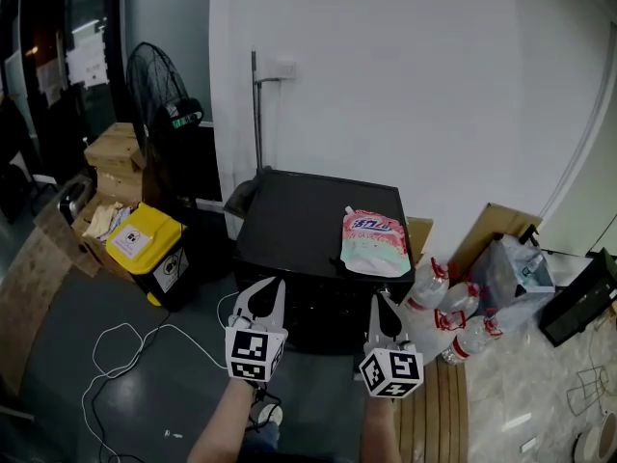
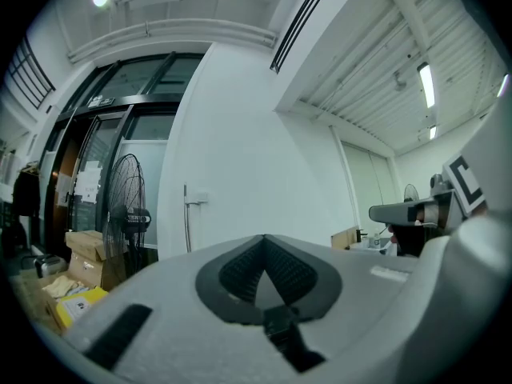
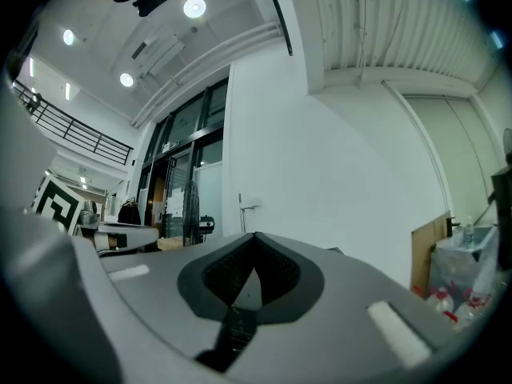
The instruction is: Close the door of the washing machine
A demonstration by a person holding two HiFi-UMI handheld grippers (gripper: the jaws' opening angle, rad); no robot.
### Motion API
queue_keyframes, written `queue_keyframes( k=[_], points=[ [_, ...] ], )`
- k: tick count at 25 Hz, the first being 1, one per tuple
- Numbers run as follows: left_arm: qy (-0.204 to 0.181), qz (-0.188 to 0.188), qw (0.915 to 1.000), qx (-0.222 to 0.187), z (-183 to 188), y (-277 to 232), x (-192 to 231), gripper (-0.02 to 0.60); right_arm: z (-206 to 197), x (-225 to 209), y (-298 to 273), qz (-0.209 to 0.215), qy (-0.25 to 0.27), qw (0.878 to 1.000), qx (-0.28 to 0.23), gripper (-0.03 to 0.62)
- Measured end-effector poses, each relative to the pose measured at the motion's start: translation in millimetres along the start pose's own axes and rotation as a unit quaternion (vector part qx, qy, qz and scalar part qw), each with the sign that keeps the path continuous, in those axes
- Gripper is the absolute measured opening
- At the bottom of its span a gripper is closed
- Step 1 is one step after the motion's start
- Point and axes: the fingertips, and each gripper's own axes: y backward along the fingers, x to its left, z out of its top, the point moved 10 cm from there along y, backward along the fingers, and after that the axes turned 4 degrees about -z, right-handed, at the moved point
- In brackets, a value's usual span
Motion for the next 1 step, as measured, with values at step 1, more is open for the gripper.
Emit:
queue_keyframes(
  k=[1],
  points=[
    [0.000, -0.001, 1.0000, 0.000, -0.1, -0.3, 0.1, 0.008, 0.0, 0.2, -0.3, 0.000, 0.000, 1.000, 0.000, 0.011]
  ],
)
